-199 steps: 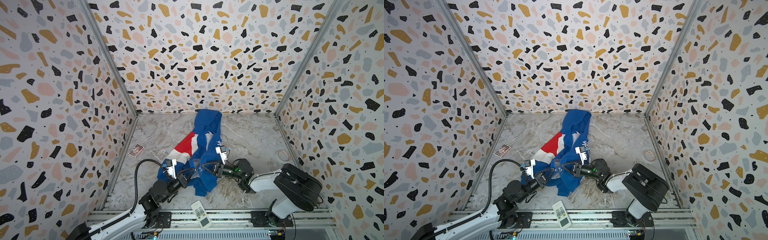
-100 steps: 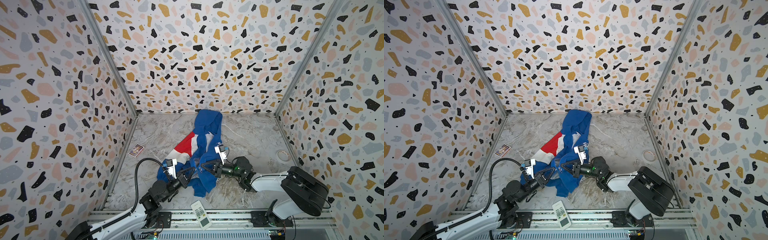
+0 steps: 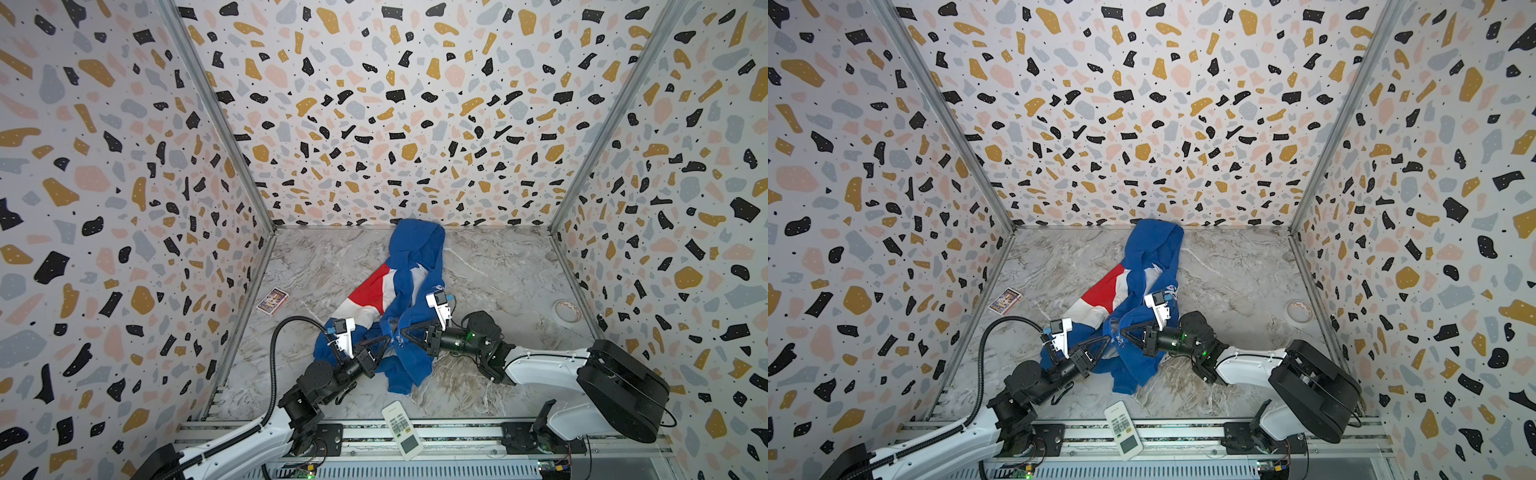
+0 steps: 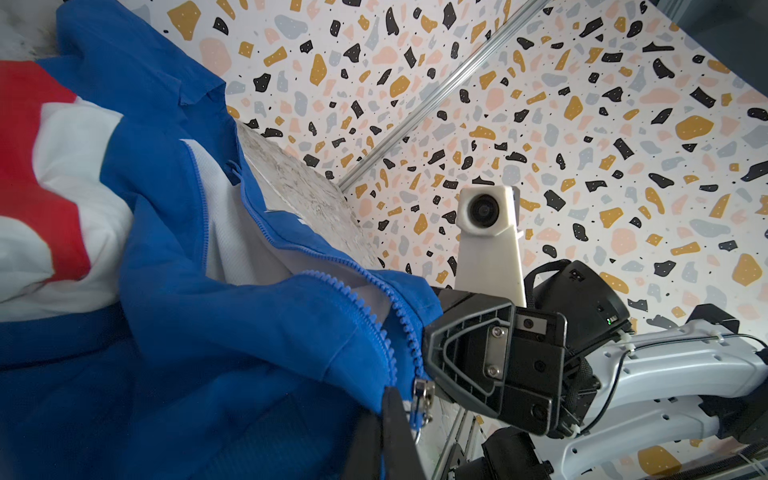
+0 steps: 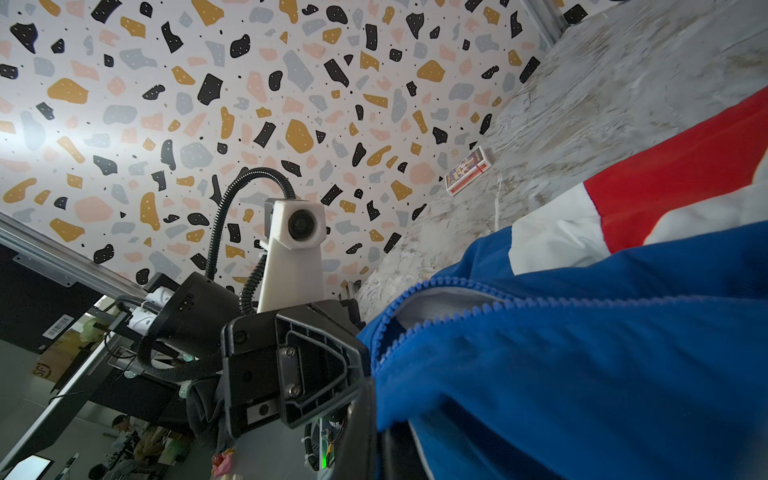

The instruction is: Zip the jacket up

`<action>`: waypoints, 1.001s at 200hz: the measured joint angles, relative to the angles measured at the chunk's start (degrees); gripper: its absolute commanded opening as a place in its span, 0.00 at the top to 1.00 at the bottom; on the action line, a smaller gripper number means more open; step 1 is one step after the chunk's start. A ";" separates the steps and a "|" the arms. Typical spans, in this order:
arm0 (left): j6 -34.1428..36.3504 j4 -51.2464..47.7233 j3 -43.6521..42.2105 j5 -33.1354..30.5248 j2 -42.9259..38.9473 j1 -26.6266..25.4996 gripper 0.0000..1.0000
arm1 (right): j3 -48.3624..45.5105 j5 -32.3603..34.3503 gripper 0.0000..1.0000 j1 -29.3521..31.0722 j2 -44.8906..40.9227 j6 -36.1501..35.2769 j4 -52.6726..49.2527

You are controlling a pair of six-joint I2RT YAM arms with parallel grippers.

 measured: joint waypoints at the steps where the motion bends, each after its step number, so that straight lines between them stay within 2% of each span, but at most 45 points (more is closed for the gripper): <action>1: 0.00 0.02 0.00 0.04 0.00 -0.02 1.00 | 0.00 0.02 1.00 0.00 0.00 0.00 -0.02; 134: 0.04 -0.02 0.00 0.20 -1.57 0.00 1.00 | 1.05 5.16 1.00 0.85 -0.02 -1.11 -8.13; 200: 0.02 0.72 0.00 -0.02 0.59 0.00 1.00 | 0.68 5.20 1.00 0.85 0.26 2.56 -2.38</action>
